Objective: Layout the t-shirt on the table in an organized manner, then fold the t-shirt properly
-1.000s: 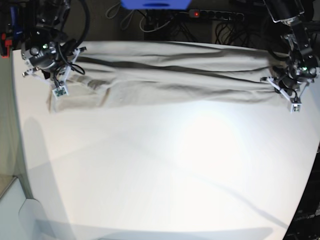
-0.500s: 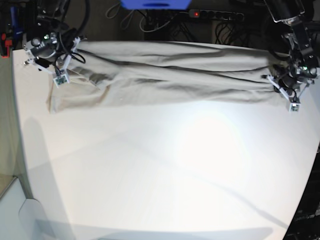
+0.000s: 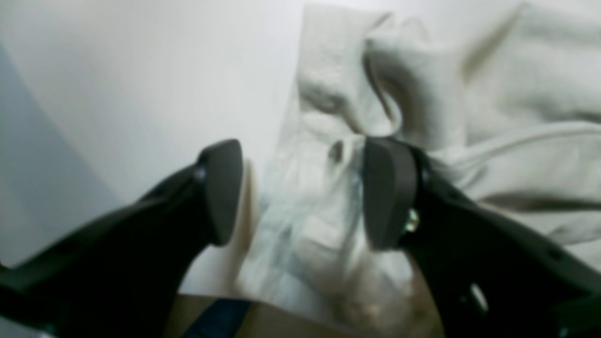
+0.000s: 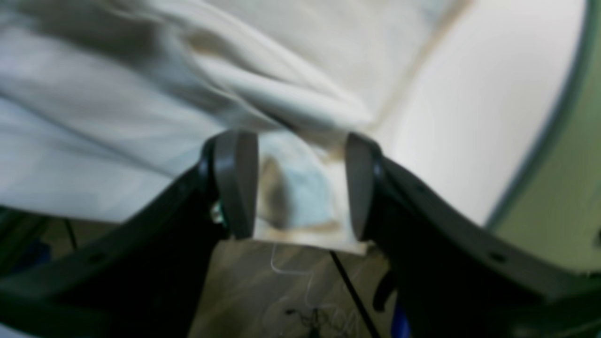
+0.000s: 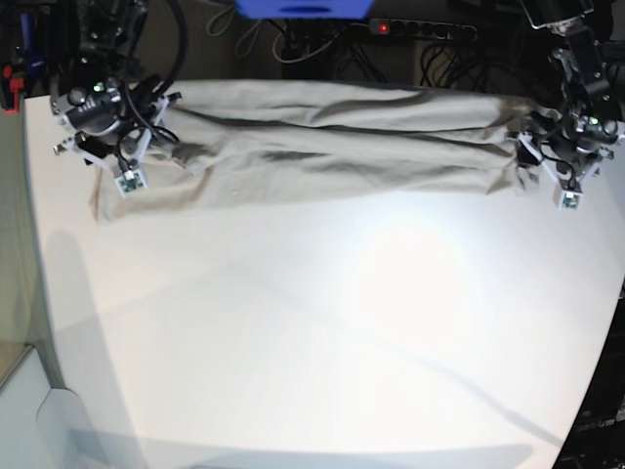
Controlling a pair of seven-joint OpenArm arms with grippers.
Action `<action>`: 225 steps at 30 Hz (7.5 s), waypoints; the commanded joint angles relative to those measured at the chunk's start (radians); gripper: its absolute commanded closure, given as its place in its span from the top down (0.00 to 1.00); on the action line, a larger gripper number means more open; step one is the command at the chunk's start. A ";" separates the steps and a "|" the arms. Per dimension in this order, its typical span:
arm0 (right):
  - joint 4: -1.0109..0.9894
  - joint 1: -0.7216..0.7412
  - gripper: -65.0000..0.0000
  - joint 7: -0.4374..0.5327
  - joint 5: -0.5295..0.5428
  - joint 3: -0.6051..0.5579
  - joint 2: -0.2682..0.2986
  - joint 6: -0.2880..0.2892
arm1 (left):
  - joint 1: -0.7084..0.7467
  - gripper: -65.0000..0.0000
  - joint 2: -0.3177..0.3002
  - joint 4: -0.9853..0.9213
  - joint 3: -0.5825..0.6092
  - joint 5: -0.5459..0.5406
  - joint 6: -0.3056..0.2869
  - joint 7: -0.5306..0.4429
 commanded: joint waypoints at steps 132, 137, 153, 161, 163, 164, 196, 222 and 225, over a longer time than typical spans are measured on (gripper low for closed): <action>-0.056 0.136 0.48 0.010 -0.001 -0.027 0.100 0.014 | 0.048 0.05 0.393 0.219 0.730 -0.004 0.300 0.083; -0.056 0.135 0.48 0.010 -0.001 -0.027 0.090 0.014 | 0.043 0.20 0.399 0.230 0.727 -0.006 0.300 0.080; -0.056 0.130 0.48 0.010 -0.001 -0.027 0.091 0.014 | 0.050 0.21 0.395 0.346 0.787 -0.015 0.290 -0.003; -0.056 0.135 0.48 0.010 -0.001 -0.027 0.091 0.014 | 0.085 0.21 0.352 0.432 0.551 -0.013 0.299 0.017; -0.056 0.135 0.48 0.010 -0.001 -0.027 0.093 0.014 | 0.102 0.22 0.352 0.428 0.442 -0.013 0.291 0.022; -0.056 0.135 0.48 0.010 -0.001 -0.027 0.093 0.014 | 0.106 0.24 0.352 0.428 0.404 -0.015 0.290 0.022; -0.171 0.181 0.48 -0.010 0.000 0.016 0.090 0.014 | 0.050 0.62 0.313 0.145 0.316 -0.013 0.288 0.010; -0.246 0.197 0.62 -0.020 0.003 0.085 0.011 0.014 | 0.040 0.05 0.300 0.132 0.230 -0.015 0.288 0.010; -0.318 0.216 0.62 -0.016 0.003 0.085 0.011 0.014 | 0.047 0.05 0.300 0.132 0.230 -0.015 0.288 0.010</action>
